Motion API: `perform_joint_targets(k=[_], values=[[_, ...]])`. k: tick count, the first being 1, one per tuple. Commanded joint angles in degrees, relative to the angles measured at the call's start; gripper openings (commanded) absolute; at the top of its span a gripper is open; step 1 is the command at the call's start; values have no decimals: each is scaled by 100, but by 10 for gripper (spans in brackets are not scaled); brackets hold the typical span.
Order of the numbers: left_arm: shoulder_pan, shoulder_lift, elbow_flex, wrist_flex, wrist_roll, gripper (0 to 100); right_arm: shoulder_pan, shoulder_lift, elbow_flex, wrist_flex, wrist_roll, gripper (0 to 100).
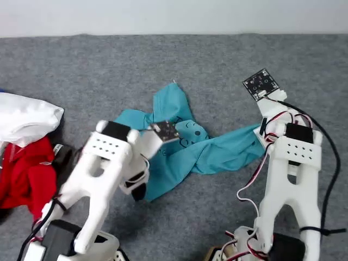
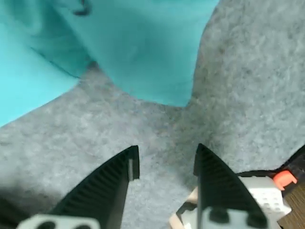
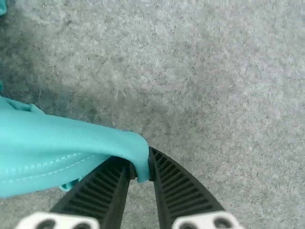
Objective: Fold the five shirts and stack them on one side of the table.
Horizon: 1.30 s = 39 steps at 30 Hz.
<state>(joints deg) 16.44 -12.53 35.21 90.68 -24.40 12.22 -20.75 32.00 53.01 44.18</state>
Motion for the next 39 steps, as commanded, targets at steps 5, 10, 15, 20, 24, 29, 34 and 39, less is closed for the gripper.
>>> perform_joint_targets(k=[5,10,15,20,24,29,34,39], values=[[1046,0,470,-1152,730,199,48,-40,-70,-92,18,9],[1073,211,514,-1609,738,199,48,-66,-70,-84,18,9],[1073,1134,409,-1873,730,198,4,-57,-70,136,9,9],[1064,1688,215,-2013,730,195,13,-75,-70,277,9,9],[949,1767,163,-2048,800,180,22,-75,-70,286,9,9],[923,2013,163,-2136,800,39,31,-92,-70,286,9,9],[879,1538,-31,-1644,809,6,145,-356,-70,286,26,9],[818,211,-365,-932,809,5,145,-743,-70,286,44,9]])
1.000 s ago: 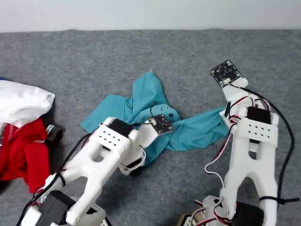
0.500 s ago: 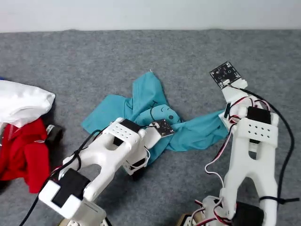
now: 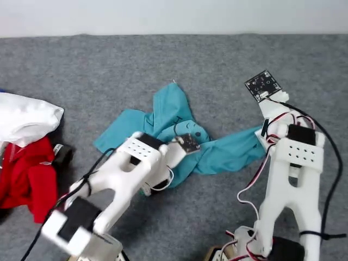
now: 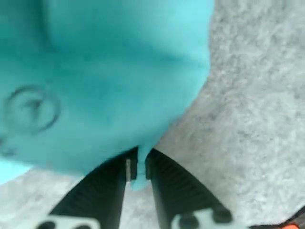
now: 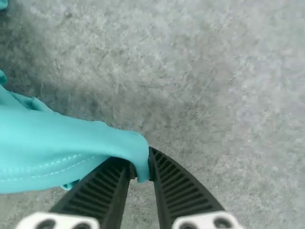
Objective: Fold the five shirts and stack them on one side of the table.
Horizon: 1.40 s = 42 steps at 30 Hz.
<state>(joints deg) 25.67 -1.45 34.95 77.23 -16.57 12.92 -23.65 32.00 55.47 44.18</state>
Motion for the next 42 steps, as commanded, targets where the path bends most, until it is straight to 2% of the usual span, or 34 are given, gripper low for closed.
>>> perform_joint_targets(k=[1,10,13,18,21,24,30,35,42], values=[[-202,-1169,-479,589,26,5,75,-567,-70,40,35,9],[-2066,-2822,-2264,1758,26,5,22,-2466,-79,-31,44,9],[-2303,-3095,-2659,1925,26,5,-66,-3055,-79,-189,53,9],[-2303,-3420,-3240,2145,26,5,-92,-3732,-79,-831,62,9],[-2321,-3560,-3442,2330,18,5,-286,-3837,-70,-831,413,9],[-2400,-3692,-3442,2338,-220,5,-620,-3829,-9,-303,712,9],[-2945,-3780,-3222,2338,-651,5,-1736,-3829,800,637,712,9],[-3385,-3789,-2580,2338,-1160,5,-2545,-3820,2031,462,712,9],[-3376,-3754,-1402,2312,-1380,5,-3055,-3820,3499,-22,712,9]])
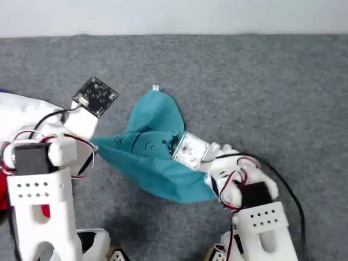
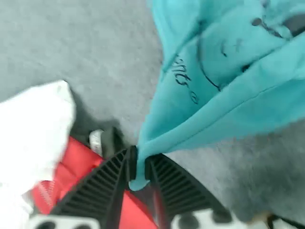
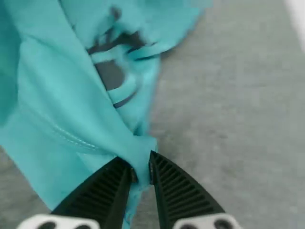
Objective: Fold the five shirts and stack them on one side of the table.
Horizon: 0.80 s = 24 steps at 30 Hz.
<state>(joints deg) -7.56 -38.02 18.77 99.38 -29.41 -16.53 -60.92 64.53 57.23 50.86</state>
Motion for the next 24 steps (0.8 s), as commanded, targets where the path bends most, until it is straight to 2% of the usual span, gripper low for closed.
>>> perform_joint_targets(k=[1,5,8,17,24], values=[[-53,-97,303,88,-88,5,-110,-92,334,-198,44,9],[-53,-123,646,-114,-70,5,-101,48,369,22,-53,9],[-53,-123,769,-211,-70,5,-136,655,-141,541,-299,9],[-97,-123,769,-193,-70,5,-145,3574,-3209,2712,-1037,9],[-97,-132,734,-114,105,5,-163,5112,-4932,3292,-1424,9]])
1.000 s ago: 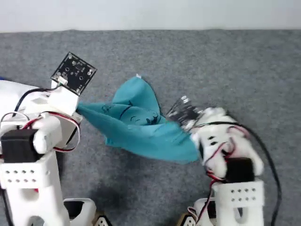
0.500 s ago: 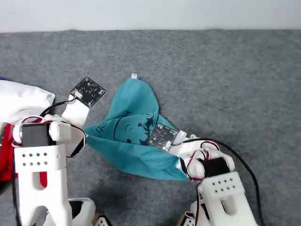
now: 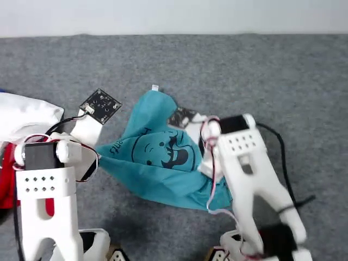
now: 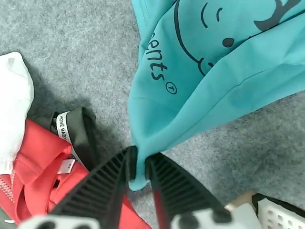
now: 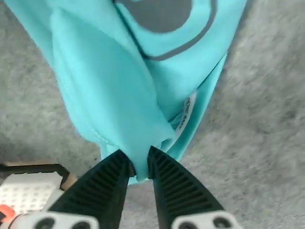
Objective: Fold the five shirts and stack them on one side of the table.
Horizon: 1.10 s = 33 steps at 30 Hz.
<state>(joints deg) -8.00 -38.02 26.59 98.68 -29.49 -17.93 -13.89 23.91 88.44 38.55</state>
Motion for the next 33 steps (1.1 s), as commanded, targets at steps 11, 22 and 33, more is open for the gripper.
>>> perform_joint_targets(k=[11,22,33], values=[[-62,-132,-48,88,149,5,-505,2466,-2822,514,-527,61],[-62,-105,-31,53,141,5,-462,2607,-4044,1455,-598,244],[-62,-88,-22,53,141,5,-479,1631,-2629,1455,-141,244]])
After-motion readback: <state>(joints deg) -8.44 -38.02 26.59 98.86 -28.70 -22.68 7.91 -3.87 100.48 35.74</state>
